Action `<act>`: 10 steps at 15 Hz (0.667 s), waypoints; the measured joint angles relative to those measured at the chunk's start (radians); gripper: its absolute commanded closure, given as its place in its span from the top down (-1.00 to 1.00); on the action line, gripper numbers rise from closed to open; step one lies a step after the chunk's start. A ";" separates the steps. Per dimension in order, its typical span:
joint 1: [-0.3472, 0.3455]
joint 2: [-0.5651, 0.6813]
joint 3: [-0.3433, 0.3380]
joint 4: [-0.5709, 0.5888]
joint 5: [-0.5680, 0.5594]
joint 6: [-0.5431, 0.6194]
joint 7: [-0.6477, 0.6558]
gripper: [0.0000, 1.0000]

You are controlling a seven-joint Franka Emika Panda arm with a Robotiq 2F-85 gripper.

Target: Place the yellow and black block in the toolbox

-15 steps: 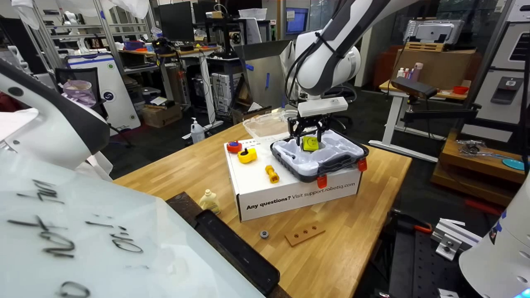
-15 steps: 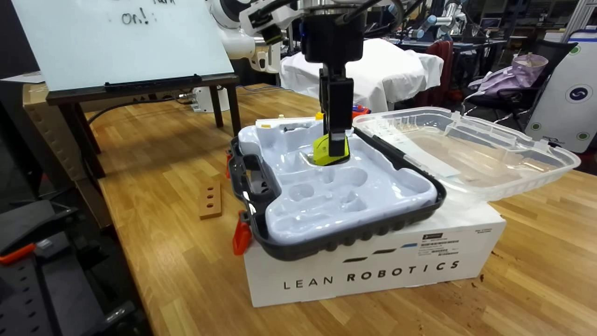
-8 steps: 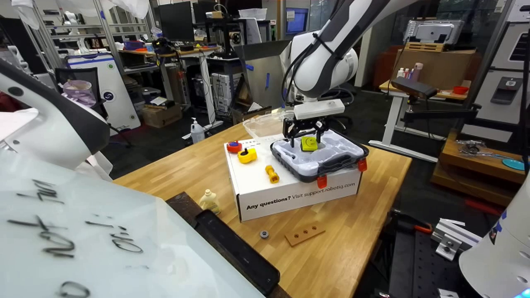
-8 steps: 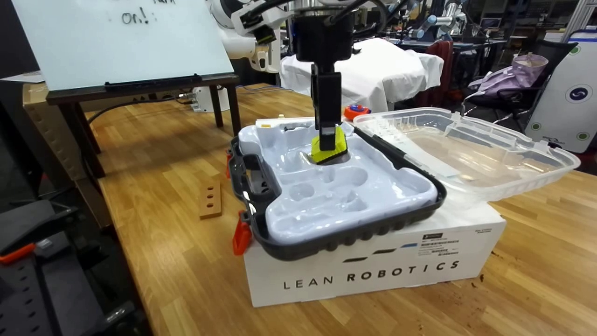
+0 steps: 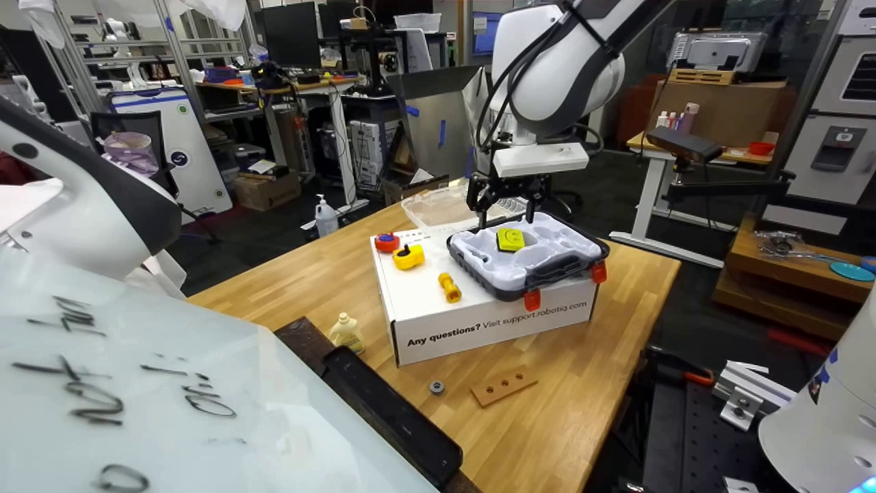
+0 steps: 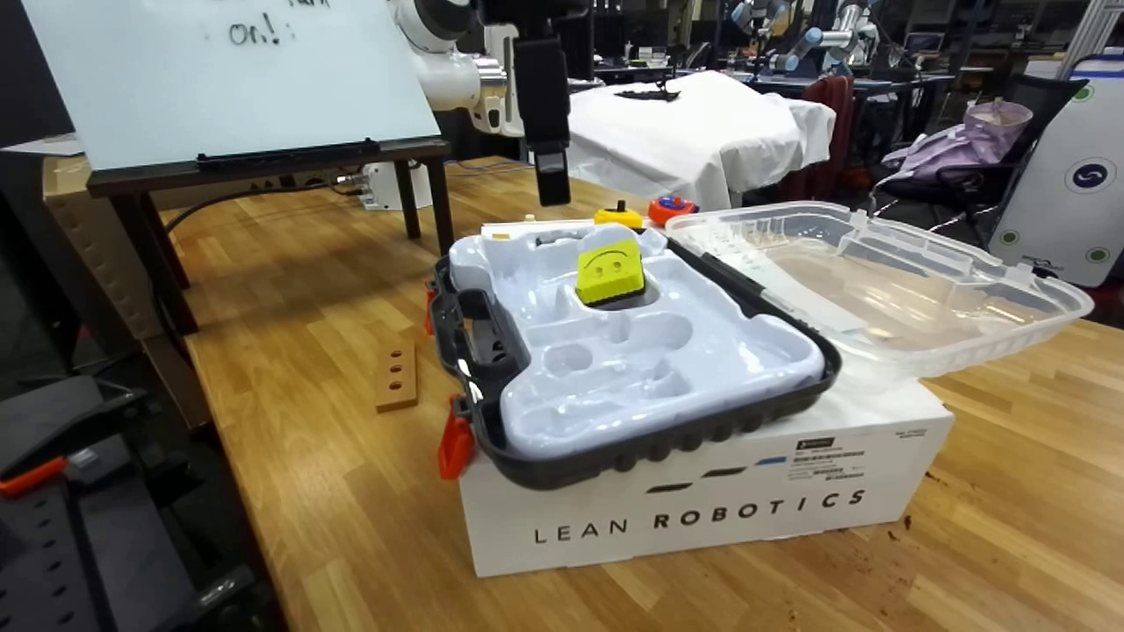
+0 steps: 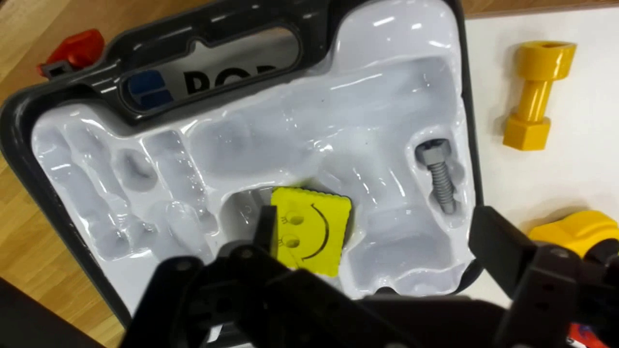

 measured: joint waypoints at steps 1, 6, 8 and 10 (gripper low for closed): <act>-0.004 -0.037 0.004 -0.027 -0.002 0.000 0.000 1.00; -0.053 -0.224 0.017 -0.175 0.000 0.000 -0.064 1.00; -0.075 -0.307 0.017 -0.236 0.027 -0.001 -0.144 1.00; -0.087 -0.388 0.008 -0.297 0.084 -0.012 -0.247 1.00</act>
